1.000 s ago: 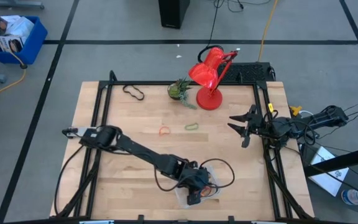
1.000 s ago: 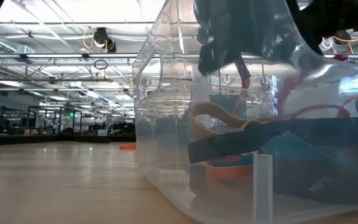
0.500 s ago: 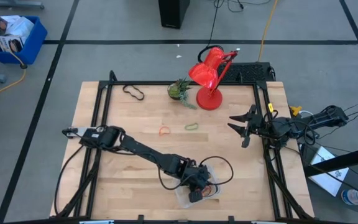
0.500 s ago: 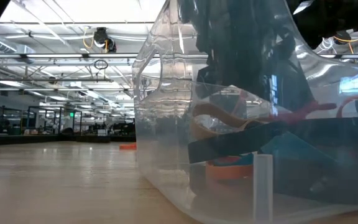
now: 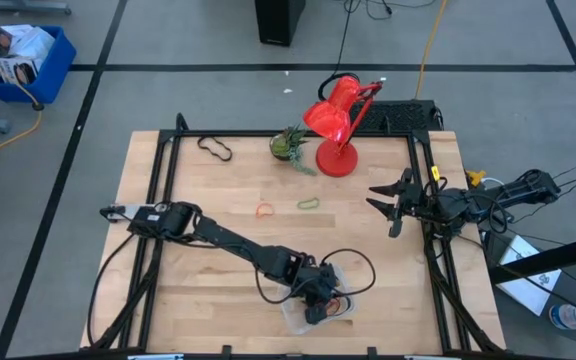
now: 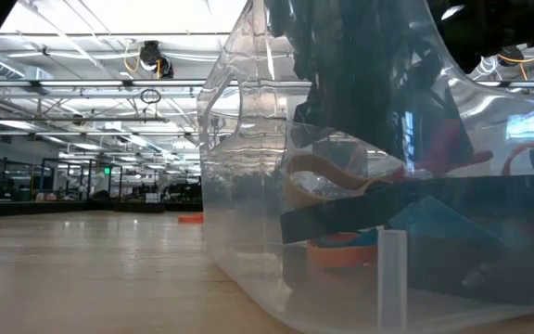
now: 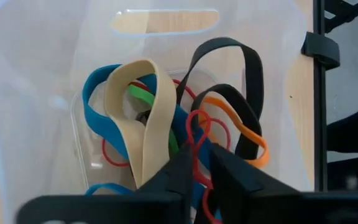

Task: Pick and place rubber bands into bin
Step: Put the red rubber band into the transparent container, then put the orange rubber band into the transparent container

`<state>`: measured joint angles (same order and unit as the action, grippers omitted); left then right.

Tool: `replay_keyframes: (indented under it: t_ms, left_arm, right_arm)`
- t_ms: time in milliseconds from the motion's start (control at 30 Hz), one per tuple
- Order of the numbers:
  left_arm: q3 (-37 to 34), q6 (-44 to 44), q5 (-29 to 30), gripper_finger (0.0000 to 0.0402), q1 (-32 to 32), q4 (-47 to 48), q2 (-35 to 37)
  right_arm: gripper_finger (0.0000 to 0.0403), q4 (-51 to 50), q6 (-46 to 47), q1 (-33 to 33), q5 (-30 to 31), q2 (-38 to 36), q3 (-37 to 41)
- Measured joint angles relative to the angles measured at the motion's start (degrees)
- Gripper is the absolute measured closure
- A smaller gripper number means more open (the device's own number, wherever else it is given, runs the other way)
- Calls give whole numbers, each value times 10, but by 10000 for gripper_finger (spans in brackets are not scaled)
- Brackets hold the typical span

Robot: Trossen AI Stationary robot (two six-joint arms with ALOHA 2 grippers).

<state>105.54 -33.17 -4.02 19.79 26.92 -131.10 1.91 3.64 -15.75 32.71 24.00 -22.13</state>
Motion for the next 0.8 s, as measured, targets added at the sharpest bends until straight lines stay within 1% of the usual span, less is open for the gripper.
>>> replay_keyframes:
  t_ms: [100,200,300,367,533,800]
  left_arm:
    - [0,0,-8,304,0,0,0]
    - [0,24,-43,271,-1,0,0]
    - [-1,44,-81,250,-3,1,4]
    - [-1,44,-95,242,-7,-4,8]
    - [-1,53,-99,234,-20,7,38]
    - [-1,105,-94,233,-43,29,135]
  right_arm:
    - [259,0,0,0,0,0,0]
    - [259,0,0,0,0,0,0]
    - [259,0,0,0,0,0,0]
    - [259,0,0,0,0,0,0]
    - [259,0,-10,0,0,0,0]
    - [259,0,-15,0,0,0,0]
